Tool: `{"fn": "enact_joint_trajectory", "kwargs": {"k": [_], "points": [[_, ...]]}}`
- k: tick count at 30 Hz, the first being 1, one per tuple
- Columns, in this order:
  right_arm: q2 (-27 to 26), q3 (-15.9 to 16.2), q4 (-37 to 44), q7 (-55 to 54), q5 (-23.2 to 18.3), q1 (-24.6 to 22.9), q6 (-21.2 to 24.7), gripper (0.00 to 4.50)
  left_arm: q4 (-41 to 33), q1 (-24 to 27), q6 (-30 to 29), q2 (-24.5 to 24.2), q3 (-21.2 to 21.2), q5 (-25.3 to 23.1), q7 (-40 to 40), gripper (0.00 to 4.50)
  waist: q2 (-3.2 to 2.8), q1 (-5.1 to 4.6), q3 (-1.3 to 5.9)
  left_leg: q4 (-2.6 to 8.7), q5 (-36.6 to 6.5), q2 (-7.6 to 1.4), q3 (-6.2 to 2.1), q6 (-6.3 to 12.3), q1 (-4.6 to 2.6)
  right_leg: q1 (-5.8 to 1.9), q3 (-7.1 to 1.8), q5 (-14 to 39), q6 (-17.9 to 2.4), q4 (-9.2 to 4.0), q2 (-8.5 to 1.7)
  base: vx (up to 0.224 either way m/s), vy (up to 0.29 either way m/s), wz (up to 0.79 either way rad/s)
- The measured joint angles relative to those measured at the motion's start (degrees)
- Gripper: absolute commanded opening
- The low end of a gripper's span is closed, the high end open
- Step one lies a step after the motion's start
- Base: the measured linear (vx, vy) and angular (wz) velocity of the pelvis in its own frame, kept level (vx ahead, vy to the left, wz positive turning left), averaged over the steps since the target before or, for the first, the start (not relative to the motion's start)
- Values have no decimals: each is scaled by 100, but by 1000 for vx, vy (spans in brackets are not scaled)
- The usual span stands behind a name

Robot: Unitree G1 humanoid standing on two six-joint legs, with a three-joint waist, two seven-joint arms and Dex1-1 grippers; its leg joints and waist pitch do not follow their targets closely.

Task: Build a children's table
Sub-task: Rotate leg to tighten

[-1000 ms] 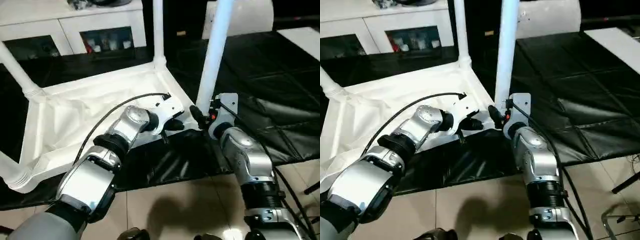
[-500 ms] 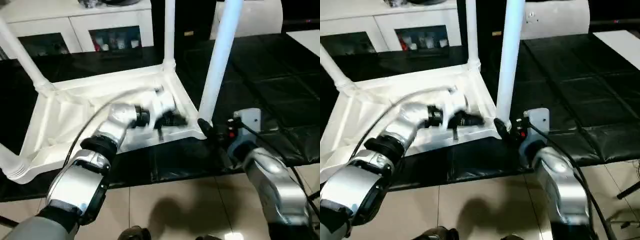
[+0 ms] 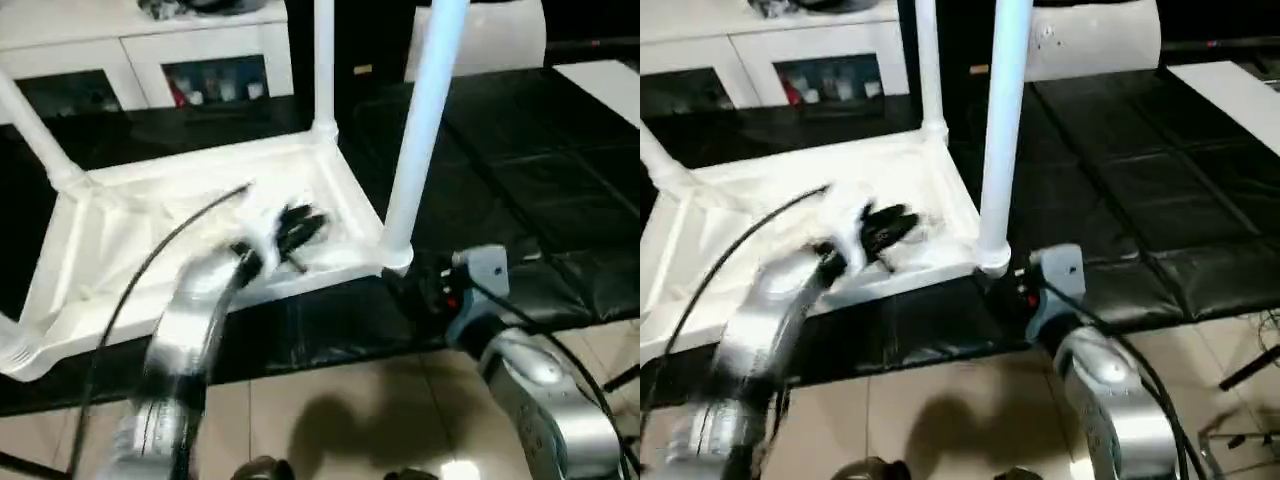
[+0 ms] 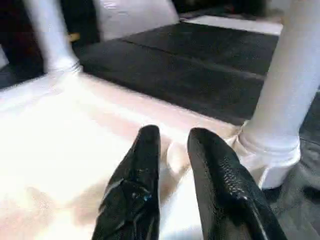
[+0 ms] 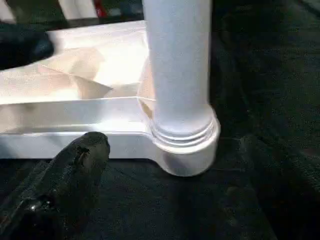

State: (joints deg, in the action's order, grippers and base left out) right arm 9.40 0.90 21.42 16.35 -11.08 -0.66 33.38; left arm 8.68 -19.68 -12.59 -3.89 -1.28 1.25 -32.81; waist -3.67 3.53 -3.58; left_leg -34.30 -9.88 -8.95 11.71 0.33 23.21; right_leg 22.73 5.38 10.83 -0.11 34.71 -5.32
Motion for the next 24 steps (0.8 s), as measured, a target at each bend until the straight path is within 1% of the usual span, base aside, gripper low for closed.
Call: {"fn": "enact_joint_trajectory", "kwargs": {"k": [2,3,4,5,6,7,8,9,10,11,12,13,14,15,16,17,18,19,20,22,23,24], "points": [[-14,19,9,-24,15,8,2,450,-555,408,-228,87,-8,-109,292,108,51,-2,11,1,1,-6,-5,-10,-4,-7,1,21,35,-4,11,0,0,0],[-12,13,8,-36,24,5,2,450,-822,619,-285,126,2,-165,430,108,63,-25,18,3,-2,-15,-20,-22,-13,-24,1,20,35,-21,27,0,0,0],[-13,9,-1,-55,28,4,2,450,-965,754,-342,140,17,-220,516,108,56,-44,17,3,-2,-47,-53,-36,-26,-73,4,18,34,-72,75,0,0,0],[-22,17,1,-91,29,3,2,450,-1145,906,-406,128,43,-283,633,108,68,-91,21,4,6,-80,-130,-66,-24,-117,24,28,19,-56,138,0,0,0],[-35,26,3,-111,32,-5,2,450,-1278,1021,-444,108,53,-350,746,108,84,-149,28,4,25,-107,-171,-96,-27,-90,14,57,-23,-23,187,-16,-62,13],[-33,20,17,-128,38,-37,1,450,-1311,1081,-462,76,46,-393,811,108,113,-168,37,8,43,-121,-195,-128,-33,-80,-11,126,-127,118,205,-16,-120,17],[-66,20,53,-157,35,-77,3,450,-1516,1201,-638,48,42,-472,936,108,174,-179,56,9,71,-146,-209,-174,-35,-74,-68,222,-151,317,198,-16,-120,17],[-95,21,107,-171,30,-139,3,450,-1697,1338,-738,52,44,-509,1006,108,223,-173,69,11,93,-177,-209,-218,-34,-79,-111,337,-71,333,200,-23,-174,2],[-104,28,115,-211,32,-181,11,450,-1845,1464,-856,69,48,-557,1078,108,256,-182,75,30,119,-203,-222,-257,-31,-66,-102,356,-121,388,230,-49,-214,-4],[-94,-33,128,-277,42,-297,24,450,-1961,1576,-976,131,87,-583,1124,108,348,-135,59,-92,3,-175,-195,-108,14,-38,-73,372,-166,370,265,-49,-214,-4],[-97,-93,131,-331,46,-397,26,450,-2046,1619,-1021,215,136,-596,1140,108,334,-46,70,-344,-128,-130,-201,80,29,-34,-92,353,-213,366,267,-56,-206,-8],[-106,-139,131,-372,59,-493,25,450,-2208,1733,-1069,265,239,-599,1165,108,419,-4,53,-451,-146,-28,-233,109,50,-6,-112,351,-209,353,272,-40,-171,-11],[-101,-207,155,-401,74,-565,11,450,-2339,1759,-1113,282,307,-602,1188,108,405,13,69,-382,-144,76,-276,102,-29,32,-114,344,-196,333,313,-40,-171,-11],[-109,-224,173,-414,75,-590,1,450,-2435,1755,-1118,276,313,-600,1203,108,363,19,83,-222,-207,121,-301,90,-91,63,-98,333,-181,322,382,-44,-121,-3],[-133,-212,184,-421,77,-629,-7,450,-2544,1785,-1119,237,311,-593,1215,108,337,27,92,-147,-218,102,-342,-90,-104,67,-81,309,-185,298,411,0,0,0],[-156,-161,210,-424,82,-681,-23,450,-2654,1887,-1116,221,308,-585,1235,108,334,31,95,-116,-204,78,-351,-114,-115,50,-35,282,-193,249,422,-55,-77,4],[-154,-86,243,-416,81,-711,-31,450,-2732,2039,-1118,211,309,-560,1258,108,340,27,91,-91,-202,34,-349,-180,-126,16,28,260,-210,179,428,-52,-46,4],[-163,-34,273,-406,78,-732,-32,450,-2756,2110,-1126,212,310,-542,1283,108,347,16,86,-77,-191,13,-349,-202,-132,-4,63,256,-214,139,428,-55,-42,7],[-148,19,293,-388,79,-767,-44,450,-2817,2197,-1152,229,304,-535,1341,108,356,17,79,-49,-175,-11,-346,-229,-166,-39,108,255,-216,79,419,0,0,0],[-117,98,290,-360,86,-779,-46,450,-2900,2272,-1208,307,229,-496,1417,108,369,5,62,-15,-171,-40,-323,-234,-222,-129,156,251,-217,-15,408,0,0,0],[-103,147,287,-344,93,-767,-86,450,-2979,2331,-1220,350,164,-440,1460,108,361,-18,49,-10,-172,-54,-320,-235,-269,-204,181,251,-217,-77,405,0,0,0],[-101,167,286,-340,99,-764,-129,450,-3031,2383,-1220,367,122,-417,1483,108,359,-36,32,-8,-177,-53,-319,-240,-316,-237,196,251,-217,-116,395,-24,65,1]]}}
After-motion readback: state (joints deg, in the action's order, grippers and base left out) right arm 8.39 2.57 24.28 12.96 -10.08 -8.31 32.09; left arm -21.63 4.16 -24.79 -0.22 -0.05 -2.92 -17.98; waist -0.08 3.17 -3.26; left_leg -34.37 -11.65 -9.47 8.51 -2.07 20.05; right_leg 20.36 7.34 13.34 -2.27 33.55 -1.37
